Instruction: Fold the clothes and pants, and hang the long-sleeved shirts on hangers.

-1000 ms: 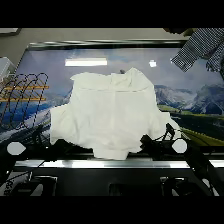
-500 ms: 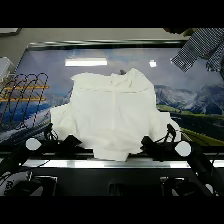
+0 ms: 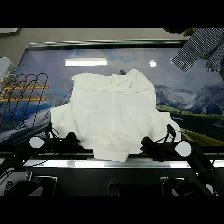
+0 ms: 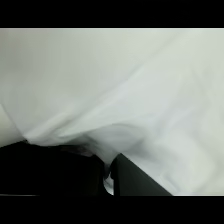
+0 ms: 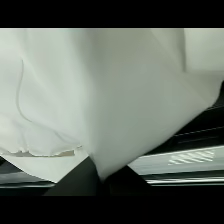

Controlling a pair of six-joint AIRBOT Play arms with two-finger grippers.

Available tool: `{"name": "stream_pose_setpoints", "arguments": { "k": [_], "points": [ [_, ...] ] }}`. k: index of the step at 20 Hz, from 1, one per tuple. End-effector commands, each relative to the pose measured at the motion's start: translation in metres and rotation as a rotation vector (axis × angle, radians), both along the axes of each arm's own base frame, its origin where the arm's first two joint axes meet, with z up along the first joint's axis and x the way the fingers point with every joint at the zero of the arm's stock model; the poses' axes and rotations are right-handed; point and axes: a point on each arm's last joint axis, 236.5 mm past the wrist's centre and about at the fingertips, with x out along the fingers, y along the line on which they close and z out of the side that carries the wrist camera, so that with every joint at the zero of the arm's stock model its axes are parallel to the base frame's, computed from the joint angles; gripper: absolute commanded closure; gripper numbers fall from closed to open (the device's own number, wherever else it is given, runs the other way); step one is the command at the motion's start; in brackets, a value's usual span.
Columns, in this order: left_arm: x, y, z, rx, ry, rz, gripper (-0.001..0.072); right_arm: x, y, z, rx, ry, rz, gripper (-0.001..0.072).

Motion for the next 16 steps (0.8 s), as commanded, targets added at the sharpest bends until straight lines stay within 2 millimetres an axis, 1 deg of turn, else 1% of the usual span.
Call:
{"name": "stream_pose_setpoints", "arguments": {
  "k": [1, 3, 4, 6, 7, 9, 11, 14, 15, 16],
  "points": [
    [0.004, -0.014, 0.003, -0.067, -0.012, -0.013, 0.0688, 0.001, 0.0, 0.001, 0.002, -0.001, -0.009, 0.0686],
    [-0.001, -0.021, 0.009, -0.092, -0.007, -0.047, 0.0689, 0.002, 0.0, 0.002, 0.003, -0.001, -0.014, 0.0686],
    [-0.007, -0.025, 0.014, -0.108, 0.005, -0.073, 0.0689, 0.002, -0.001, 0.003, -0.003, -0.001, -0.007, 0.0686],
    [-0.023, -0.032, 0.024, -0.129, 0.029, -0.154, 0.069, 0.0, -0.002, 0.009, -0.015, -0.001, 0.017, 0.0687],
    [-0.034, -0.034, 0.031, -0.135, 0.036, -0.204, 0.069, -0.004, -0.003, 0.016, -0.022, -0.002, 0.04, 0.0687],
    [-0.054, -0.037, 0.049, -0.147, 0.027, -0.296, 0.069, -0.019, -0.004, 0.033, -0.026, 0.004, 0.094, 0.0688],
    [-0.077, -0.041, 0.072, -0.177, 0.003, -0.378, 0.069, -0.044, -0.01, 0.045, -0.038, 0.045, 0.11, 0.0688],
    [-0.109, -0.045, 0.108, -0.226, -0.021, -0.426, 0.0691, -0.085, -0.017, 0.064, -0.036, 0.086, 0.124, 0.0688],
    [-0.117, -0.045, 0.118, -0.238, -0.035, -0.434, 0.069, -0.091, -0.018, 0.071, -0.031, 0.067, 0.121, 0.0688],
    [-0.124, -0.048, 0.129, -0.261, -0.062, -0.447, 0.069, -0.09, -0.019, 0.08, -0.023, 0.025, 0.1, 0.0688]
  ]
}}
